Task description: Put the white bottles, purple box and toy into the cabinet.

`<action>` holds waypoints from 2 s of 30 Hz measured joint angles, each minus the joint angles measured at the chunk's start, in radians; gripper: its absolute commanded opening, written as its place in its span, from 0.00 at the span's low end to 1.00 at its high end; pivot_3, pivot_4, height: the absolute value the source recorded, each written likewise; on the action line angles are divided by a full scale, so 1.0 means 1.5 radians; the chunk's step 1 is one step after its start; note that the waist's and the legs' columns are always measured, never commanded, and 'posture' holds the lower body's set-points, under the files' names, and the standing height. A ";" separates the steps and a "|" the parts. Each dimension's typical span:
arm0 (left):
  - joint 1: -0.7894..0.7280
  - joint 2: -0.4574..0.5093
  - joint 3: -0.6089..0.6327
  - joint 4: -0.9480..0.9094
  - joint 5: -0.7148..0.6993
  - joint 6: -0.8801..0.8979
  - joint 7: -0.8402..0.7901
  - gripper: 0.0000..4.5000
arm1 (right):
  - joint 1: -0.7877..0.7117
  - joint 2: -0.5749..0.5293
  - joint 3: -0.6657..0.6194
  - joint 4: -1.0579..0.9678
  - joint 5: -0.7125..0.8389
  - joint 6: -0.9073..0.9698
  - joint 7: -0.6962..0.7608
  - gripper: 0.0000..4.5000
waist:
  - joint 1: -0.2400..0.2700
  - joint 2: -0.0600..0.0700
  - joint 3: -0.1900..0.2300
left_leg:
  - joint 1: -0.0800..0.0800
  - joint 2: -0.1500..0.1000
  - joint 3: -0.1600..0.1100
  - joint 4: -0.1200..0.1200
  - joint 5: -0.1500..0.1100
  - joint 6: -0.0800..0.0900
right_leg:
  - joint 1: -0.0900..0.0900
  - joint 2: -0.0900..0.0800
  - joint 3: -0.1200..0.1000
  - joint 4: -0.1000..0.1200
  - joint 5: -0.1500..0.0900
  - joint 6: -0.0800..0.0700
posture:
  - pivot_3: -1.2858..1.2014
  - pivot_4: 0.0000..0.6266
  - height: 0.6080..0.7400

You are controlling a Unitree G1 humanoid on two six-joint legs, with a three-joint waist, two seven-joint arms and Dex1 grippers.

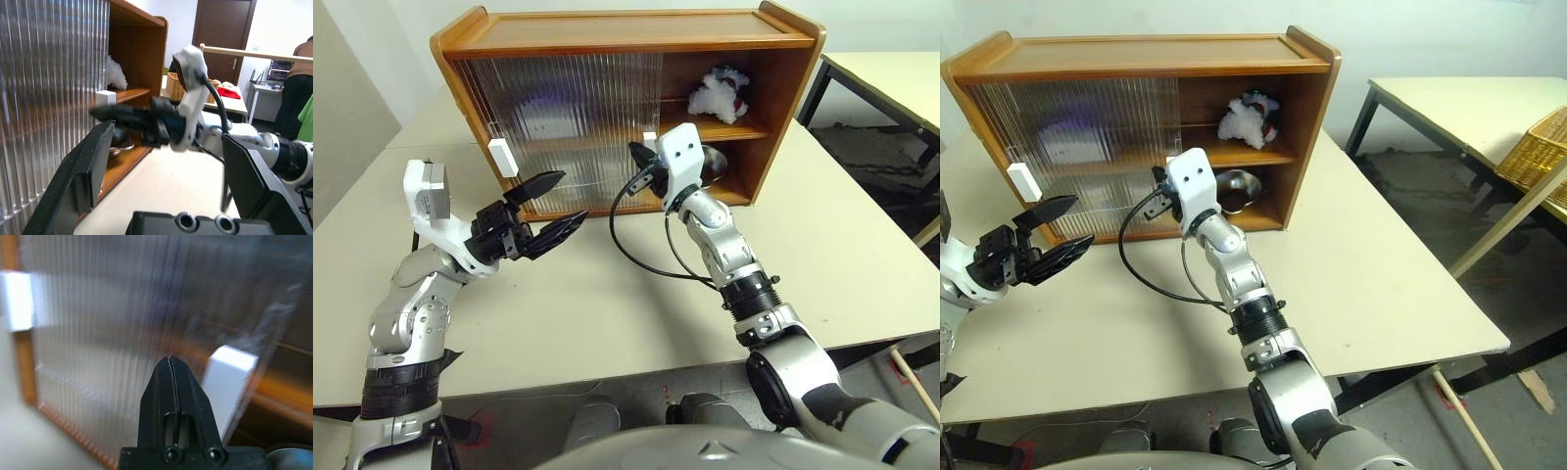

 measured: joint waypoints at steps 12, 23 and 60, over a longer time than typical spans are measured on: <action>-0.001 0.000 0.000 0.001 0.010 -0.002 -0.004 1.00 | 0.021 -0.020 0.006 -0.050 -0.042 0.062 -0.101 0.00 | 0.007 -0.002 -0.001 | 0.000 0.000 0.000 -0.001 0.000 0.000 | 0.000 0.000 0.000 0.000 -0.001 0.000 | 0.52 0.00 1.00; -0.012 -0.001 -0.004 0.010 0.012 -0.002 -0.015 1.00 | 0.081 -0.085 -0.024 -0.150 -0.058 0.117 -0.139 0.00 | 0.005 -0.002 -0.001 | 0.000 0.000 0.000 -0.001 0.001 0.001 | -0.001 0.001 0.000 0.000 0.001 0.005 | 0.51 0.00 1.00; -0.029 -0.005 -0.010 0.024 0.013 -0.005 -0.020 1.00 | 0.036 -0.186 -0.119 0.034 -0.058 -0.015 -0.230 0.00 | 0.000 -0.002 -0.001 | 0.000 -0.001 -0.001 -0.001 0.003 0.004 | -0.001 0.000 0.002 0.000 0.003 0.007 | 0.51 0.00 1.00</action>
